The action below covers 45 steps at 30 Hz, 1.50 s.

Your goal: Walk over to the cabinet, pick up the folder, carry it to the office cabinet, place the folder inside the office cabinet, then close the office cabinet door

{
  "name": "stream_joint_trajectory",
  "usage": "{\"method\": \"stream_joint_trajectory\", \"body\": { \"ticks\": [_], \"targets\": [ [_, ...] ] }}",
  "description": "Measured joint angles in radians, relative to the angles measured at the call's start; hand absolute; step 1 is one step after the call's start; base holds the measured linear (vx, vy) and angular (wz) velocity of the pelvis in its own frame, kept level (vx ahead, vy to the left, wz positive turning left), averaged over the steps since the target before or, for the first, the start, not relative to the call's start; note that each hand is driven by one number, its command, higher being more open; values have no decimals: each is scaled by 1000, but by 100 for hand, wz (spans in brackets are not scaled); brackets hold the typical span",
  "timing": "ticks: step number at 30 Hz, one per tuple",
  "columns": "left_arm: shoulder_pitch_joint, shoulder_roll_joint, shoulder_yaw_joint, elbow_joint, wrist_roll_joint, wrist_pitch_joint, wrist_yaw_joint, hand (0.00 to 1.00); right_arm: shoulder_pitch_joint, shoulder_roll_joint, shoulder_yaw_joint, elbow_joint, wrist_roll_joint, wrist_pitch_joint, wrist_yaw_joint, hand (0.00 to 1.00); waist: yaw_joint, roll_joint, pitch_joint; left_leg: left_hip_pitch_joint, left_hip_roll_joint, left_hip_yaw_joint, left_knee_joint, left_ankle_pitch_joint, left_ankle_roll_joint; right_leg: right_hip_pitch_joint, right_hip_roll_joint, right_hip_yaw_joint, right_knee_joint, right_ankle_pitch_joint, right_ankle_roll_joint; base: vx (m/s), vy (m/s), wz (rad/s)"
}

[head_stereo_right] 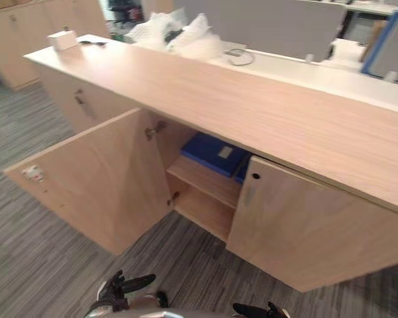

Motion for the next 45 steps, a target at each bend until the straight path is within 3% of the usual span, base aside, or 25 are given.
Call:
{"method": "stream_joint_trajectory", "body": {
  "ticks": [1, 3, 4, 5, 8, 12, 16, 20, 25, 28, 32, 33, 35, 36, 37, 38, 39, 40, 42, 45],
  "targets": [
    [-1, -3, -3, -2, -1, -1, -2, 100, -7, -6, 0, 4, 1, 0, 0, 100, 0, 6, 7, -4, -17, -7, -5, 1, 1, 0, -10, 2, 0, -12, 8, 62, 164, 72],
    [-3, 1, -30, -1, 1, 1, -3, 100, -14, 2, -5, 9, 37, 8, 0, 100, -6, -5, 2, 3, -116, -51, -137, 65, 28, -3, -27, -3, -46, -16, 7, 15, 116, 95],
    [-4, 2, -32, 1, 2, 3, -4, 100, -13, 8, -19, 9, 43, 11, -1, 100, -8, -13, 1, 17, -140, -58, -190, 76, 35, 0, -35, -11, -57, -7, 8, 12, 79, 102],
    [-5, 2, -25, -1, 2, 8, -3, 100, -14, 8, -32, 9, 53, 18, -2, 100, -8, -15, 6, 47, -162, -9, -268, 86, 36, 12, -57, -48, -82, 14, 34, 31, 91, 86],
    [7, -8, -26, 4, 2, 26, -2, 100, -13, 6, -65, 7, 97, 21, -9, 100, -21, -1, 3, 129, -234, -34, -507, 229, 40, 30, -71, -110, -104, 26, 39, 50, 67, 71],
    [3, 22, -25, 0, -84, 30, -19, 100, -21, 51, -85, 6, 151, 19, -14, 100, -24, -55, 20, 151, -265, -87, -506, 215, 42, 86, -71, -112, -122, 36, -6, 61, 17, 43],
    [17, 25, -15, -1, -170, 30, -12, 100, -24, 60, -84, 6, 153, 15, -13, 100, -24, -64, 21, 176, -267, -100, -506, 196, 38, 110, -65, -93, -122, 59, -41, 58, 4, 9],
    [48, 11, 38, -58, -170, 33, -4, 100, -23, 60, -83, 6, 154, 15, -14, 100, -25, -63, 15, 186, -261, -98, -506, 184, 29, 114, -63, -78, -118, 77, -27, 57, -13, -3],
    [56, -3, 217, -115, -152, 71, 2, 100, -14, 57, -88, 6, 154, 17, -11, 100, -24, -55, 2, 209, -235, -75, -506, 162, 8, 114, -51, -52, -114, 108, -29, 63, -19, -18],
    [8, 85, 386, -122, -147, 97, 19, 100, 12, 58, -100, 5, 154, 16, -8, 100, -24, -43, -21, 225, -215, -63, -505, 152, 0, 115, -38, -28, -107, 127, -34, 76, -32, -16],
    [-53, 274, 449, -157, -148, 96, 56, 100, 32, 61, -135, 8, 155, 18, 1, 100, -19, -35, -33, 251, -186, -58, -500, 150, -3, 108, -26, -16, -52, 131, -36, 92, -63, -8],
    [-70, 322, 450, -171, -149, 94, 56, 100, 41, 59, -146, 8, 162, 18, 6, 100, -18, -23, -38, 255, -170, -59, -500, 150, -3, 93, -22, -6, -16, 131, -37, 72, -70, -4],
    [-108, 378, 459, -173, -149, 94, 56, 100, 50, 41, -156, 5, 177, 15, 14, 100, -17, 6, -42, 262, -135, -55, -499, 153, -8, 73, 4, 11, -64, 28, -28, 37, -82, -10],
    [-123, 393, 462, -173, -149, 94, 56, 100, 50, 39, -155, 5, 189, 15, 15, 100, -17, 11, -39, 267, -128, -55, -499, 156, -12, 68, 13, 10, -101, 23, -31, -20, -137, -8],
    [-167, 429, 443, -176, -149, 94, 54, 100, 56, 41, -156, 5, 194, 15, 16, 100, -14, 3, -43, 270, -133, -54, -500, 163, -35, 34, 16, 16, -196, 95, -36, -52, -129, 6],
    [-181, 433, 430, -177, -149, 93, 52, 100, 58, 40, -158, 7, 194, 15, 17, 100, -19, 3, -47, 268, -134, -58, -501, 164, -49, 37, 12, 10, -187, 84, -2, -48, -190, 8],
    [-208, 433, 385, -179, -143, 94, 49, 100, 67, 35, -173, 8, 197, 19, 21, 100, -18, 20, -61, 266, -124, -62, -505, 169, -60, 39, 24, 22, -202, 82, 1, -22, -183, -3],
    [-211, 433, 338, -196, -110, 95, 43, 100, 74, 21, -173, 6, 202, 17, 23, 100, -15, 44, -69, 265, -111, -54, -505, 173, -66, 37, 39, 28, -209, 82, 0, -4, -186, -12],
    [-217, 433, 267, -250, -66, 96, 39, 100, 94, 12, -173, 2, 215, 17, 24, 100, -16, 64, -81, 262, -97, -55, -505, 178, -76, 38, 55, 29, -217, 80, -4, -3, -141, -7],
    [-248, 477, 123, -361, 23, 86, 6, 100, 110, 15, -173, -2, 234, 15, 25, 100, -9, 61, -81, 263, -84, -56, -505, 179, -92, 39, 70, 33, -219, 76, -16, 5, -107, -2]
  ]
}}
